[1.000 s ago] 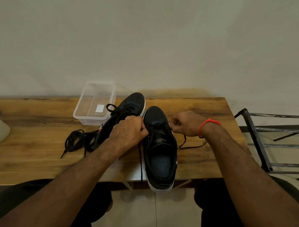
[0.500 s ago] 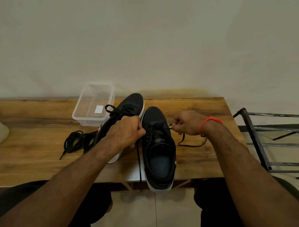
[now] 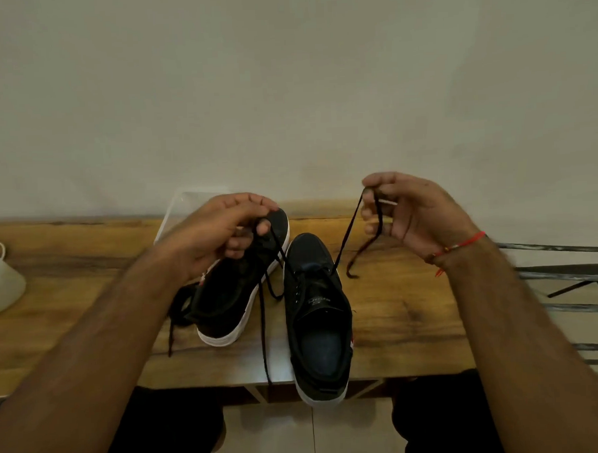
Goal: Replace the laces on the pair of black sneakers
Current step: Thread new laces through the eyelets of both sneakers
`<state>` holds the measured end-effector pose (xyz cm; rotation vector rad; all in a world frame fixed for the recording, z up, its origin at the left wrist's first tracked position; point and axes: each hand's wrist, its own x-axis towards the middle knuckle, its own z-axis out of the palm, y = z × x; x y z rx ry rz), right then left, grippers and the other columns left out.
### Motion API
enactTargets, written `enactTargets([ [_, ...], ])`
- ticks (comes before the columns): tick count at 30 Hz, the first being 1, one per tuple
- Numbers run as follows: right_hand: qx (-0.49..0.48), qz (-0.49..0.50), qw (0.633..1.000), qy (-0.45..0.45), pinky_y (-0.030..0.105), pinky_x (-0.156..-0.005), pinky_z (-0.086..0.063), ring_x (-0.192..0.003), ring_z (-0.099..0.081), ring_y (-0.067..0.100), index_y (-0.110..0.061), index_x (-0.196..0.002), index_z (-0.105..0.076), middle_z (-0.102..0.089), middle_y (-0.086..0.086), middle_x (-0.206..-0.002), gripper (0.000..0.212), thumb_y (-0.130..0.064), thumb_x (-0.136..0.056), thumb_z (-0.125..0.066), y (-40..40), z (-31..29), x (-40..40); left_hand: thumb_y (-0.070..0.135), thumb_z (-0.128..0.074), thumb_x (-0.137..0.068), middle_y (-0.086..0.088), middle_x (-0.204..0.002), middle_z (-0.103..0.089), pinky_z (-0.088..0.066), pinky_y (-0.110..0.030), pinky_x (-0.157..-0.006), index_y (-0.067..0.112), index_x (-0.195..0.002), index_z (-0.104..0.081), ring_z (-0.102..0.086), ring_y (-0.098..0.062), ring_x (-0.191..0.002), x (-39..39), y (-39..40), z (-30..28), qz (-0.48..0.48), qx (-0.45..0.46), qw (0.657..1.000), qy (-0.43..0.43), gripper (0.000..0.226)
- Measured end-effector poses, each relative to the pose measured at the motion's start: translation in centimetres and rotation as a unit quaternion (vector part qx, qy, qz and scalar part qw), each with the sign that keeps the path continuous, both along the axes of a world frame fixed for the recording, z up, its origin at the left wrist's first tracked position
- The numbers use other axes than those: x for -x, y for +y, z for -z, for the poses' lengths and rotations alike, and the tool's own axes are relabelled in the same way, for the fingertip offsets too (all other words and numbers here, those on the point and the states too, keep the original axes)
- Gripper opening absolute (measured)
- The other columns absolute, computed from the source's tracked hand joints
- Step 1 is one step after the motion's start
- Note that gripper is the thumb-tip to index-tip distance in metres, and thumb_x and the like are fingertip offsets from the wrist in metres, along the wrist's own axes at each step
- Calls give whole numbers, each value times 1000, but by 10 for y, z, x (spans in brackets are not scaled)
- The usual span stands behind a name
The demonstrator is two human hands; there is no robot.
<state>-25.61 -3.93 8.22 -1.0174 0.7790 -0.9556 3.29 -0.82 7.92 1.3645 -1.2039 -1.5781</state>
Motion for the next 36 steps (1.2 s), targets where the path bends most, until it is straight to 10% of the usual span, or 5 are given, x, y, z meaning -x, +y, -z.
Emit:
enactTargets([
  [6, 113, 33, 992, -46, 48, -80, -59, -102, -69, 34, -7, -119, -65, -71, 12, -111, 34, 4, -88, -56, 4, -12, -4, -6, -34, -95, -7, -97, -69, -22, -26, -48, 12, -115, -71, -27, -10, -47, -4, 5, -19, 31, 74, 994, 69, 45],
  [12, 221, 143, 955, 135, 35, -66, -56, -76, -66, 19, -12, -106, -73, -74, 7, -89, 17, -18, -91, -67, 5, -37, -19, -6, -49, -99, -7, -117, -73, -30, -20, -48, 17, -121, -70, -29, -9, -47, 0, 13, -56, 70, 203, 976, 18, 38],
  [25, 291, 228, 915, 164, 25, -70, -52, -79, -63, 11, -17, -104, -77, -68, -1, -83, 19, -22, -101, -58, 16, -129, -33, 30, -67, -96, 1, -85, -77, -30, -16, -42, 23, -104, -79, -35, -7, -44, 22, 32, -136, -96, 250, 959, -91, 16],
  [36, 295, 225, 919, 131, 34, -73, -56, -68, -61, 14, -13, -99, -77, -69, -1, -76, 16, -23, -97, -64, 42, -188, -45, 35, -78, -87, 7, -105, -74, -37, -20, -40, 18, -108, -79, -54, -6, -47, 43, 40, -195, -177, 341, 911, -148, 28],
])
